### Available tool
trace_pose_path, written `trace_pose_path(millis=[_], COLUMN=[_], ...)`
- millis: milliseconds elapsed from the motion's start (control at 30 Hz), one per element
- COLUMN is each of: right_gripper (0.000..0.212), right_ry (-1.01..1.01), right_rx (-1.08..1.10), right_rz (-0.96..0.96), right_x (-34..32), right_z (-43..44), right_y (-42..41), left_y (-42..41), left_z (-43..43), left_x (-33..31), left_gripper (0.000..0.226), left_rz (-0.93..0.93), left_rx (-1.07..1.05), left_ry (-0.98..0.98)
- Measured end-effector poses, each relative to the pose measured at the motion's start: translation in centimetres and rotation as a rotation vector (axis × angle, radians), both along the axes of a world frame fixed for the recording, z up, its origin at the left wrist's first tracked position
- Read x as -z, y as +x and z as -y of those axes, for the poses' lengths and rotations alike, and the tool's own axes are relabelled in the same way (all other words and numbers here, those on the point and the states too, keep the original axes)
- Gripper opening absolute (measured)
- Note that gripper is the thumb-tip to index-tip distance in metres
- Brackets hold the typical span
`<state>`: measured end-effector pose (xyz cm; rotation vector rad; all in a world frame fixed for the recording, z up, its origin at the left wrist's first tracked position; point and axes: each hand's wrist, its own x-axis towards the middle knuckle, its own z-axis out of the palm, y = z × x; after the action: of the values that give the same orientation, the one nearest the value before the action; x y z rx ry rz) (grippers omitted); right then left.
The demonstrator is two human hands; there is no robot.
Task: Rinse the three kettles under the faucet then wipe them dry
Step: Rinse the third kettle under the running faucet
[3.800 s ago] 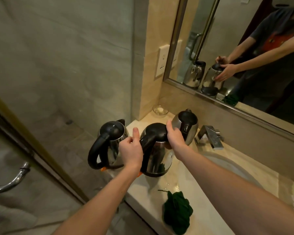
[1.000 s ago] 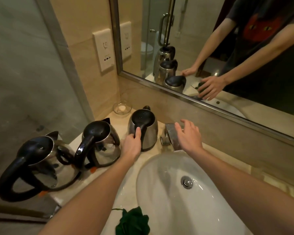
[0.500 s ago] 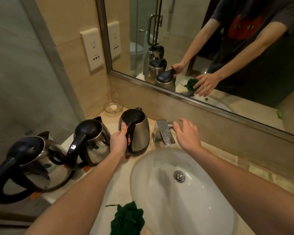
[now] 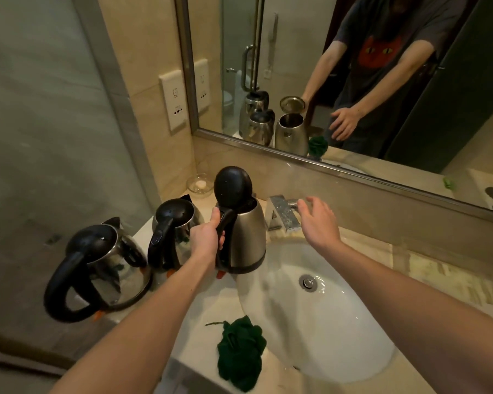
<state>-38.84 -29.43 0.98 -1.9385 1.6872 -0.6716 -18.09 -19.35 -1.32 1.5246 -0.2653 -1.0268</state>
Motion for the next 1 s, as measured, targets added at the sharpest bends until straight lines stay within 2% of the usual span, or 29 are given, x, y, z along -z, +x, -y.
trace_pose_path(millis=[300, 533, 700, 867, 1000], right_gripper=[0.052, 0.064, 0.071, 0.076, 0.073], right_ry=[0.189, 0.473, 0.540, 0.554, 0.568], right_rx=[0.124, 0.185, 0.293, 0.375, 0.354], right_rz=[0.285, 0.507, 0.563, 0.631, 0.632], right_x=[-1.1, 0.3, 1.7, 3.5, 4.8], right_z=[-3.4, -4.5, -4.2, -4.0, -3.5], right_y=[1.0, 0.2, -2.6, -4.5, -4.4], left_y=[-0.5, -2.7, -5.0, -6.9, -7.5], left_z=[-3.6, -4.3, -4.1, -3.3, -2.5], left_x=[-0.2, 0.0, 0.8, 2.9, 5.4], left_gripper=[0.052, 0.049, 0.040, 0.042, 0.055], left_rz=[-0.012, -0.055, -0.073, -0.047, -0.032], left_rx=[0.098, 0.426, 0.544, 0.529, 0.388], left_ry=[-0.020, -0.052, -0.042, 0.018, 0.091])
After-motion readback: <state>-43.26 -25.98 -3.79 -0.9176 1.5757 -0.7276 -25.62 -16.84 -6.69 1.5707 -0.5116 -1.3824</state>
